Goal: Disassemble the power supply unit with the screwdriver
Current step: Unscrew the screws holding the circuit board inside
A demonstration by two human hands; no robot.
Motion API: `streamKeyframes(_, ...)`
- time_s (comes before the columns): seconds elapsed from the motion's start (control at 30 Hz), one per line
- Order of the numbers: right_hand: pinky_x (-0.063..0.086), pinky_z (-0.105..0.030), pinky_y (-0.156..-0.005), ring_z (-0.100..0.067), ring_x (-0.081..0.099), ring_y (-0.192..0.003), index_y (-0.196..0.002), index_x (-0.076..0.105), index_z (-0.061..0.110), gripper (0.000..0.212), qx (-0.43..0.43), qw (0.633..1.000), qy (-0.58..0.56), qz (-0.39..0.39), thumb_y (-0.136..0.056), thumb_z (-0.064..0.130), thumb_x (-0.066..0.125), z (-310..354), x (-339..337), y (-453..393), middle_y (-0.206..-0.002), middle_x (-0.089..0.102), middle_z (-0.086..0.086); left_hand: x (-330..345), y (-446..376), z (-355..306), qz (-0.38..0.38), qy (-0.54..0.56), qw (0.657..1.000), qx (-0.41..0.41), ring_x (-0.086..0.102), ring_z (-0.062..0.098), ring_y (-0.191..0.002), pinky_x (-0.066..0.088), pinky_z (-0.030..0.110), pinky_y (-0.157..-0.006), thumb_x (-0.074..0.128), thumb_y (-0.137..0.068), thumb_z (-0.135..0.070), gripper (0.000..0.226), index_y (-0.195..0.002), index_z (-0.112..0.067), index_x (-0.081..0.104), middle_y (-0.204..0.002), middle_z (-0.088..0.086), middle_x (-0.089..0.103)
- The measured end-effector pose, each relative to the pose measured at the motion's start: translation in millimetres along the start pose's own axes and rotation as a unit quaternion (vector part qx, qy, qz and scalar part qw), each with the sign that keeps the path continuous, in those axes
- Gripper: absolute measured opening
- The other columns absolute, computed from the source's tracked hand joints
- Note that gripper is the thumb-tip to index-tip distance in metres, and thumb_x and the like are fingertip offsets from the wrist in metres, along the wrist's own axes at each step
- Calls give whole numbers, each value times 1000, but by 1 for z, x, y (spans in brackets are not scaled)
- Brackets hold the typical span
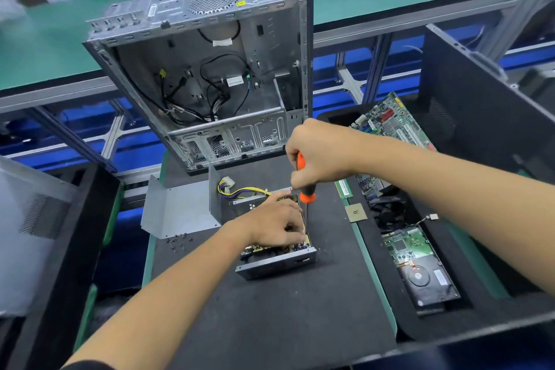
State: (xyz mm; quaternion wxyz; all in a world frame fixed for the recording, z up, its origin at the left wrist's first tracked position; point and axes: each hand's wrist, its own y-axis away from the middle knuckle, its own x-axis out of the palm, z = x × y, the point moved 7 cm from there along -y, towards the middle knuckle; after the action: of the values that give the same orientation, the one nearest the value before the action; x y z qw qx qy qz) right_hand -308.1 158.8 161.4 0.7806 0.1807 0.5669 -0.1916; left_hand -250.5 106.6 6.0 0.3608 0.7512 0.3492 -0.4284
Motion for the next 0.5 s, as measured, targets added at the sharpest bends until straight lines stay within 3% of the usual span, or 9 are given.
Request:
streamKeyframes(0.17,31,-23,-43,-17,47,-55,-60,58,15,24,23,999,8,27,-68,34,70,-7,29,5,-51,49,4,2,-1,2,-47,8,999,-21,45,2,-101,6,26,-114,64,-86,-40,25,-73,-19,68,-75,-15,57)
streamKeyframes(0.3,43,-29,-53,-22,57,-70,-71,64,11,23,26,999,11,32,-71,34,68,-9,47,5,-63,59,-2,-2,-3,2,-90,34,995,-32,41,17,-116,-9,0,-97,67,-85,-43,27,-79,-18,75,-84,-8,71)
streamKeyframes(0.5,49,-34,-59,-35,63,-84,-77,67,3,29,14,999,29,24,-72,32,65,-11,55,4,-77,67,-18,-1,-3,4,-147,17,989,-22,44,23,-120,-1,8,-102,64,-88,-37,26,-107,-18,63,-93,1,67)
